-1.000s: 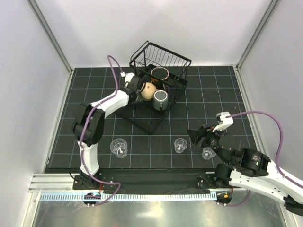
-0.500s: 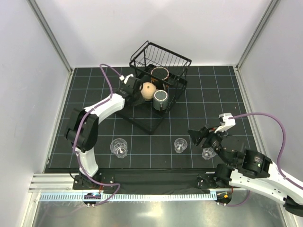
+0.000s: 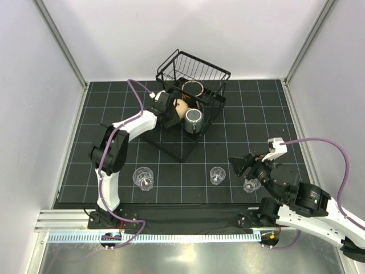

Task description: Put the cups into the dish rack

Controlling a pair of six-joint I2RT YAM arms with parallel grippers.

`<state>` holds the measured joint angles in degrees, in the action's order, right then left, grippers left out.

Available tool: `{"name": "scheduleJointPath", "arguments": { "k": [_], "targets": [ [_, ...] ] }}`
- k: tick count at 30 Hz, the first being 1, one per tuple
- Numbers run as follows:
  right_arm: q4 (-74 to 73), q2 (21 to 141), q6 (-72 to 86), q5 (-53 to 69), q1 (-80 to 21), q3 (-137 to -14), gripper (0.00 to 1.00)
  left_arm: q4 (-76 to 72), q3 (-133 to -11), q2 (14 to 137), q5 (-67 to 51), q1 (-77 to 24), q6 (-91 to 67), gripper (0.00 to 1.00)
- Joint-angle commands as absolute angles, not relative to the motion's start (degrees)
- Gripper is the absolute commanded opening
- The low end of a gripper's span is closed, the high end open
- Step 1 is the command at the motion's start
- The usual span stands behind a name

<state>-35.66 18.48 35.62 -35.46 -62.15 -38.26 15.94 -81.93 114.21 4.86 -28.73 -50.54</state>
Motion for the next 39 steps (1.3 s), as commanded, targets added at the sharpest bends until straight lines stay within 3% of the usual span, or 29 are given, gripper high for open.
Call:
{"name": "scheduleJointPath", "arguments": {
  "k": [1, 9, 18, 25, 32, 39],
  "targets": [
    [-35.86, 18.46, 35.42, -36.74, -62.40, -40.69, 0.70, 13.97, -87.01, 114.96, 5.89, -28.04, -50.27, 0.37],
    [-35.51, 19.07, 35.24, -36.57, -62.40, -40.96, 0.70, 17.57, -92.90, 118.47, 7.47, -27.33, -47.55, 0.39],
    [-34.98, 20.48, 34.54, -36.30, -62.40, -40.60, 0.70, 17.23, -89.66, 115.58, 3.43, -26.63, -47.64, 0.40],
    [-40.95, 28.38, 27.26, -35.34, -62.31, -46.40, 0.70, 12.84, -77.53, 103.11, -2.00, -26.63, -48.51, 0.53],
    [-44.21, 37.79, 27.25, -28.32, -62.40, -49.66, 0.70, 7.30, -62.59, 86.59, -8.95, -26.63, -51.94, 0.56],
    [-39.82, 44.99, 26.37, -19.96, -62.32, -52.99, 0.73, 10.27, -48.79, 62.19, -9.14, -26.63, -53.27, 0.58]
  ]
}}
